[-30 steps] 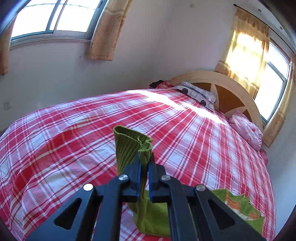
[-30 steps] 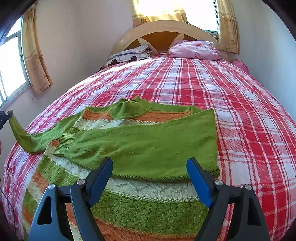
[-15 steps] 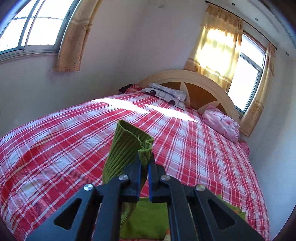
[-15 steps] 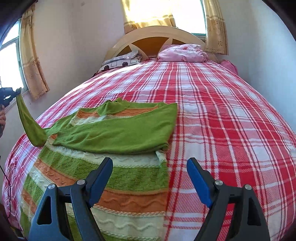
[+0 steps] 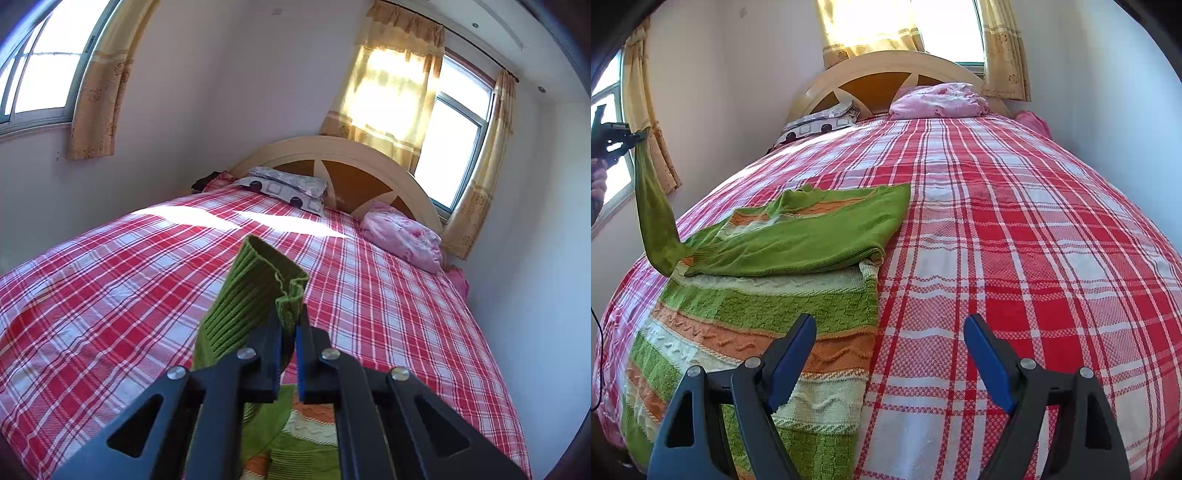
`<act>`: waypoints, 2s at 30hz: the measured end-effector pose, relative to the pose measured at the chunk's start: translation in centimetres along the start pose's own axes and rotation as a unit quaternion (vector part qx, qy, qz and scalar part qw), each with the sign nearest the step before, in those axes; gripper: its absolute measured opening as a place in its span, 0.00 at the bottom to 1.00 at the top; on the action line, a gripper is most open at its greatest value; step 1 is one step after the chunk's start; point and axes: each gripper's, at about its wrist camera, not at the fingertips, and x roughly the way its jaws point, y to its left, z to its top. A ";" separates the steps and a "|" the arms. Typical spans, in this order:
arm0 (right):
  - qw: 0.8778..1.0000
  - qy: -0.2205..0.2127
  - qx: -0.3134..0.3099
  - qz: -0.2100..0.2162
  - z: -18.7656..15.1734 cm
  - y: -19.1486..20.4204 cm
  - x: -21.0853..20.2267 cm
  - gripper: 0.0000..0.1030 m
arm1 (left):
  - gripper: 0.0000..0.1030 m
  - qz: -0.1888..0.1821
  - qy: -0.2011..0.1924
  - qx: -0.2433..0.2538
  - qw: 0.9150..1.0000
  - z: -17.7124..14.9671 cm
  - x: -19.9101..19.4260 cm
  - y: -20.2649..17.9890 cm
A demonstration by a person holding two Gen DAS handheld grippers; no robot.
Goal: Fold small clothes
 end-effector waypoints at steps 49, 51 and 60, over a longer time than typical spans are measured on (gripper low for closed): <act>0.997 0.031 0.057 0.051 -1.6 -1.7 1.8 0.83 | 0.76 -0.107 0.104 0.259 0.954 -21.0 3.5 -20.7; 0.997 0.010 0.055 0.058 -1.4 -1.8 1.0 0.83 | 0.82 -0.068 0.075 0.271 0.957 -20.3 2.4 -17.9; 0.995 -0.008 0.057 0.080 2.9 -0.4 0.3 0.69 | 0.87 0.116 0.108 0.244 0.957 -19.2 3.0 -2.7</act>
